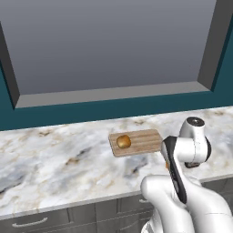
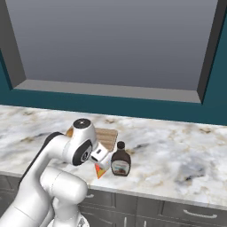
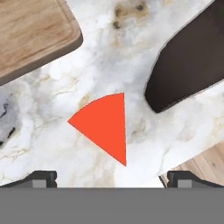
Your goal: Retrieve the reheated potato from the microwave, then place the potato, cheese, and condiment on the cutting board.
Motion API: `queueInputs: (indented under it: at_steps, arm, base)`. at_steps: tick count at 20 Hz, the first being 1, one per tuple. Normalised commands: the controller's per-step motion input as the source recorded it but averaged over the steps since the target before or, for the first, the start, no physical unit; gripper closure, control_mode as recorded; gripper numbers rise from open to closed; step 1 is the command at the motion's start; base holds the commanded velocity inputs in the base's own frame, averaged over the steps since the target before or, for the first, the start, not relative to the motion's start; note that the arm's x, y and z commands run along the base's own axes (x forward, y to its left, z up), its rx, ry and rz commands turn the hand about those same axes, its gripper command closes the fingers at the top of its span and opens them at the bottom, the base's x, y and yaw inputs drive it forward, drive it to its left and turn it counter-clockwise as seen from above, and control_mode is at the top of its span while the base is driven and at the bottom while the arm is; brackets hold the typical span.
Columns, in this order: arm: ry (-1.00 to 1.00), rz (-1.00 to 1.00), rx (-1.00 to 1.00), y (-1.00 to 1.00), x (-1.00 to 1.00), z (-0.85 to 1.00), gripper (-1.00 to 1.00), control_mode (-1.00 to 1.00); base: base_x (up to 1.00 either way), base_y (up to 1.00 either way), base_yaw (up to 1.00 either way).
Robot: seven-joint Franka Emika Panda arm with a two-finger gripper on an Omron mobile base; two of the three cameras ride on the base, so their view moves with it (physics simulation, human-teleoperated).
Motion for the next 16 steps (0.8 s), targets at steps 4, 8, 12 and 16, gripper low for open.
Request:
queueInputs:
  at_steps: [4,8,12,16]
  arm:
    - [0.0,0.0,0.0,-0.05,0.17,-0.19,-1.0,-1.0]
    - [0.0,0.0,0.0,0.0,0.01,-0.21,-1.0,-1.0]
    - [0.0,0.0,0.0,0.0,0.0,-0.23,-1.0,-1.0]
    - [0.0,0.0,0.0,0.0,0.0,-0.21,-1.0,-1.0]
  base:
    - [0.0,0.0,0.0]
    - [0.0,0.0,0.0]
    - [0.0,0.0,0.0]
    - [0.0,0.0,0.0]
